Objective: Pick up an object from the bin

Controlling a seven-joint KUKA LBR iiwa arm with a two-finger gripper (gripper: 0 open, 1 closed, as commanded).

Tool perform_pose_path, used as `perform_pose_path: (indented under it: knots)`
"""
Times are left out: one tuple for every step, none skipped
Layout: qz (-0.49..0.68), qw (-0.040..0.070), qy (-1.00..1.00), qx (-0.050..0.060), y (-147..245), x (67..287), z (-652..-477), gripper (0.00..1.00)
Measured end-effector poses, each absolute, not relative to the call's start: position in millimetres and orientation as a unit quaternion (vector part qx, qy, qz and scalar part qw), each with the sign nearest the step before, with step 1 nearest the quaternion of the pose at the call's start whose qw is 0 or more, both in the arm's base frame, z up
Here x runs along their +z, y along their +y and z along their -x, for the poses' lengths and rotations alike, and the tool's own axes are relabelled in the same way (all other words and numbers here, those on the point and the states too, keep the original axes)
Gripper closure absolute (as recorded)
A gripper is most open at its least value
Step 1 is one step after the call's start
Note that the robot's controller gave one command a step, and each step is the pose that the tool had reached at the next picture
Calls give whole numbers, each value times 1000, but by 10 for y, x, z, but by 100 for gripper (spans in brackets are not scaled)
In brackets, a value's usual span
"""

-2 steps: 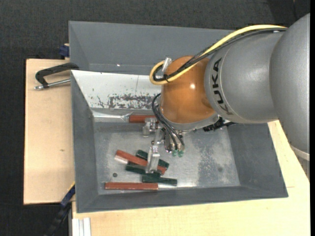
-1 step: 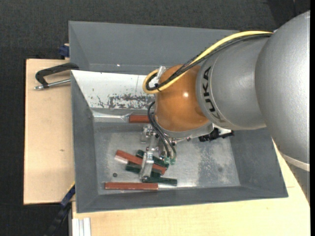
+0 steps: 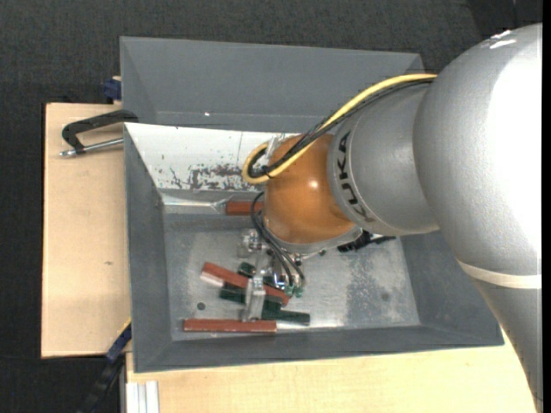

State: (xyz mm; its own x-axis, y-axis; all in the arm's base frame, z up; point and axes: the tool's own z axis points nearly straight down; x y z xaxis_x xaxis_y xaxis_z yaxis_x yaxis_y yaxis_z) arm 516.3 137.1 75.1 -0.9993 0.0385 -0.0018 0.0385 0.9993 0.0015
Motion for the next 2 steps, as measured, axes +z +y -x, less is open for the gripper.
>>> perform_pose_path:
  knots:
    - [-145, 1, 989, 2, 1203, 718, -5038, 100]
    - [-145, 1, 989, 2, 1203, 718, -5038, 100]
